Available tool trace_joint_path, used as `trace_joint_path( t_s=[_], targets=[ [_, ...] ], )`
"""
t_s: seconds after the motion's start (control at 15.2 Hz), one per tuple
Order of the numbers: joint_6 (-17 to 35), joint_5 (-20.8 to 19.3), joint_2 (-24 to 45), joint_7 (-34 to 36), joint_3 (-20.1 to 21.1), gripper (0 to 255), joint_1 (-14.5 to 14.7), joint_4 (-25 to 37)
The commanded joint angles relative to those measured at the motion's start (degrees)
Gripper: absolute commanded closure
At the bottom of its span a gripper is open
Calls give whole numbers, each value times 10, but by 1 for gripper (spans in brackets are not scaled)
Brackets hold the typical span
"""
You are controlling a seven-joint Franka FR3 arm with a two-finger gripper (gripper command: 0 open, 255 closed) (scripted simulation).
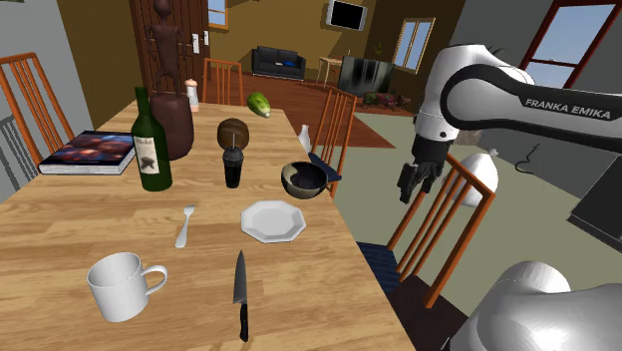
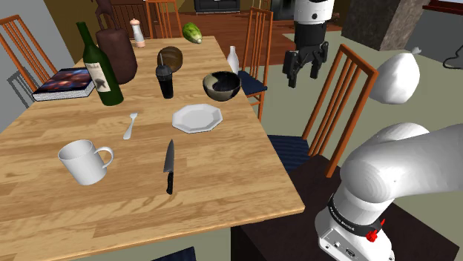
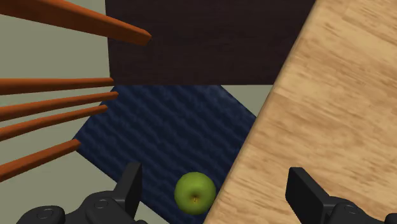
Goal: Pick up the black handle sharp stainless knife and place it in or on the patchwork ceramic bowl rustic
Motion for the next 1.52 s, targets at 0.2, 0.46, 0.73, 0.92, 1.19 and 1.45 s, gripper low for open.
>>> trace_joint_path(
  t_s=[0.2,0.46,0.73,0.92,1.19,1.45],
  targets=[
    [23,33,0,56,38,0,10,-22],
    [59,78,15,129,89,0,25,-41],
    [102,118,47,202,142,0,40,-46],
    [136,144,81,255,181,0,48,-41],
    [184,169,138,326,233,0,53,-22],
    [232,178,208,400,285,0,51,10]
  ],
)
